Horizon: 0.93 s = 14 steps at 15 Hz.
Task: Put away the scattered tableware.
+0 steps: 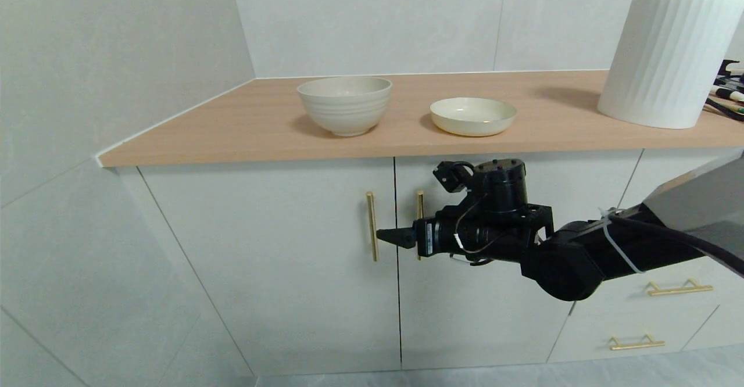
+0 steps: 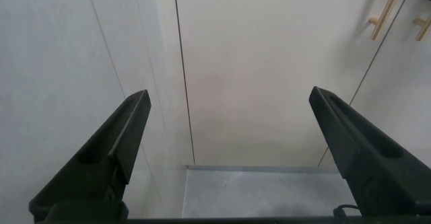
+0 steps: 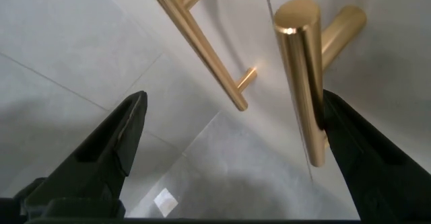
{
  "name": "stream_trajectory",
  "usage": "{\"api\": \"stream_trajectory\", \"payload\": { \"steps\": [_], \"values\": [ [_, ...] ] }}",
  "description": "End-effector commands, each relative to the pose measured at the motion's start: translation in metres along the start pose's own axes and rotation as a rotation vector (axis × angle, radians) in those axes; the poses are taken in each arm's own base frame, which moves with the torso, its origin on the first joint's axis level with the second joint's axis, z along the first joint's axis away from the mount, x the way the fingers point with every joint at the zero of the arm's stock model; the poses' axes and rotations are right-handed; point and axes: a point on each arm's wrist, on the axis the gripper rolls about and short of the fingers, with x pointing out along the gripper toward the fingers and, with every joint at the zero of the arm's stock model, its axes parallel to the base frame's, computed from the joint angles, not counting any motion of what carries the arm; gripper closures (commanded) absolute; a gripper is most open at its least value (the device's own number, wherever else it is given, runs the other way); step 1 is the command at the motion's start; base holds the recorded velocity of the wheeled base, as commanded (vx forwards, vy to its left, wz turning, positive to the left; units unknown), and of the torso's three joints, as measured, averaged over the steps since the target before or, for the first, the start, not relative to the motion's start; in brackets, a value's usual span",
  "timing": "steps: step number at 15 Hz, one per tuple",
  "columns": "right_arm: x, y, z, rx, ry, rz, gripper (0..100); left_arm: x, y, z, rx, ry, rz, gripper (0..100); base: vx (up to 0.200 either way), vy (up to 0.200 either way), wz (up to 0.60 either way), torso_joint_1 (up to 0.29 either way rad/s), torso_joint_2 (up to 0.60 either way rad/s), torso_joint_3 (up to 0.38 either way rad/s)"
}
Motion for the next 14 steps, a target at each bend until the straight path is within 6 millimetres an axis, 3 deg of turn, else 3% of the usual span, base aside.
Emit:
{"api": "stream_trajectory", "payload": {
  "steps": [1,5,9,10,14],
  "values": [
    [-0.003,0.008,0.001,0.0,0.0,0.019,0,0.0,0.0,0.0,0.0,0.0,-0.001,0,0.0,0.0,0.0,0.0,0.0,0.0],
    [-0.012,0.02,-0.002,-0.002,0.015,0.037,0,0.0,0.0,0.0,0.0,0.0,0.0,0,0.0,0.0,0.0,0.0,0.0,0.0],
    [-0.045,0.037,-0.016,-0.012,0.021,0.065,0,0.0,0.0,0.0,0.0,0.0,0.0,0,0.0,0.0,0.0,0.0,0.0,0.0],
    [-0.061,0.041,-0.025,-0.014,0.023,0.074,0,0.0,0.0,0.0,0.0,0.0,0.0,0,0.0,0.0,0.0,0.0,0.0,0.0],
    [-0.087,0.044,-0.041,-0.016,0.025,0.091,0,0.0,0.0,0.0,0.0,0.0,0.0,0,0.0,0.0,0.0,0.0,0.0,0.0]
  ]
}}
